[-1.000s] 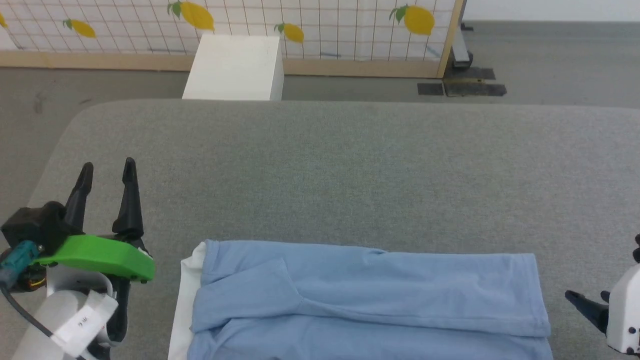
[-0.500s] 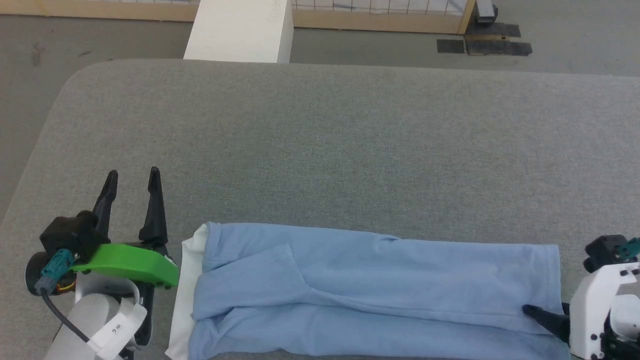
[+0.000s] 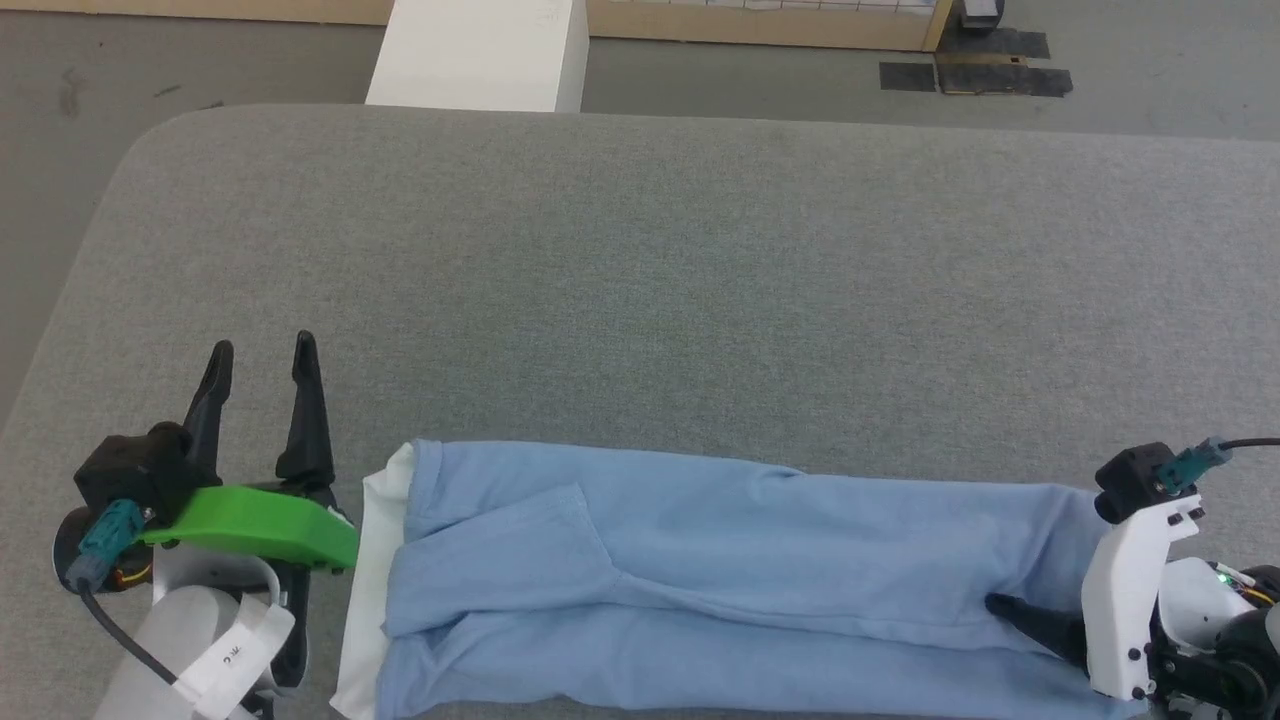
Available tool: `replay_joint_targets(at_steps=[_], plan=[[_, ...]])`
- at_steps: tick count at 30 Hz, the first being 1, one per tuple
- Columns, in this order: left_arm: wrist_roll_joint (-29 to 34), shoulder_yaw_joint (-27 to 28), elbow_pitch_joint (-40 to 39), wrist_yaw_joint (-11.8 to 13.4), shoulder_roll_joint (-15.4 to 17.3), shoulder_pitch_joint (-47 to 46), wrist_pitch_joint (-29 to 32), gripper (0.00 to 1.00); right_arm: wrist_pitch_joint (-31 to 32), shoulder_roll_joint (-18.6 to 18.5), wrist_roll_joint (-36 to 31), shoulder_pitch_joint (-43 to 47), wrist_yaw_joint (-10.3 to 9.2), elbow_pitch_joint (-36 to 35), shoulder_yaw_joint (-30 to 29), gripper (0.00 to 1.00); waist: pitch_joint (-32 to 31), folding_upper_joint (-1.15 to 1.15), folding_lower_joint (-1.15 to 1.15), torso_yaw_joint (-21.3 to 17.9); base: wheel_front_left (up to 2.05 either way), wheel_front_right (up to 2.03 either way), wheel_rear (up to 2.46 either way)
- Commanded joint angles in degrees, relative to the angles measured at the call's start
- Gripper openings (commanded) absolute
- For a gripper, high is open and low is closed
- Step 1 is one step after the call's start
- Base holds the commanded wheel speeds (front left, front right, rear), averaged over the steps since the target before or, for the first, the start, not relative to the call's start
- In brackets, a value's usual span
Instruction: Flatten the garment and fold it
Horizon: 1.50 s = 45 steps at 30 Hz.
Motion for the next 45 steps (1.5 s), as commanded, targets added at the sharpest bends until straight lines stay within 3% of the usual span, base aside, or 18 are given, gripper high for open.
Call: replay_joint_targets(at_steps=[1,2,14,22,29,35,45], plan=[[1.2,0.5,-0.2,-0.3,-0.2,-0.5,-0.4,1.0,0.4,0.0,-0.1,-0.3,-0.11,1.6,1.0,0.3,0.1,0.0,0.0,0.0,0.0,0.0,0.0],[1.3,0.6,-0.2,-0.4,-0.4,-0.4,-0.4,1.0,0.4,-0.1,0.0,-0.5,-0.11,2.1,1.1,0.0,0.1,0.0,0.0,0.0,0.0,0.0,0.0],[2.1,2.1,-0.3,-1.7,-1.8,0.5,-0.4,1.0,0.1,-2.7,-0.4,-1.4,-0.11,6.9,-3.1,0.0,-0.4,0.0,0.0,-0.2,0.0,0.0,0.0],[2.7,3.0,-0.4,-2.3,-1.9,1.5,-0.4,1.0,1.9,-7.0,-4.8,0.2,-0.11,12.4,-15.9,0.0,-1.5,0.0,0.0,-0.4,0.0,0.0,0.0],[2.8,3.1,-0.3,-2.4,-1.8,1.8,-0.4,1.0,4.2,-6.2,-12.0,0.3,-0.11,13.7,-24.0,0.0,-1.7,0.0,0.0,-0.6,0.0,0.0,0.0],[2.7,2.9,-0.1,-2.5,-1.9,2.2,-0.4,1.0,11.0,-4.9,-17.0,0.5,-0.11,9.2,-24.5,0.0,-2.3,0.0,0.0,-1.0,0.0,0.0,0.0],[2.4,3.0,0.1,-2.4,-1.9,3.5,-0.4,1.0,30.3,-4.2,-16.1,0.0,-0.11,-12.7,-16.3,0.0,-4.9,0.0,0.0,-2.1,0.0,0.0,0.0]])
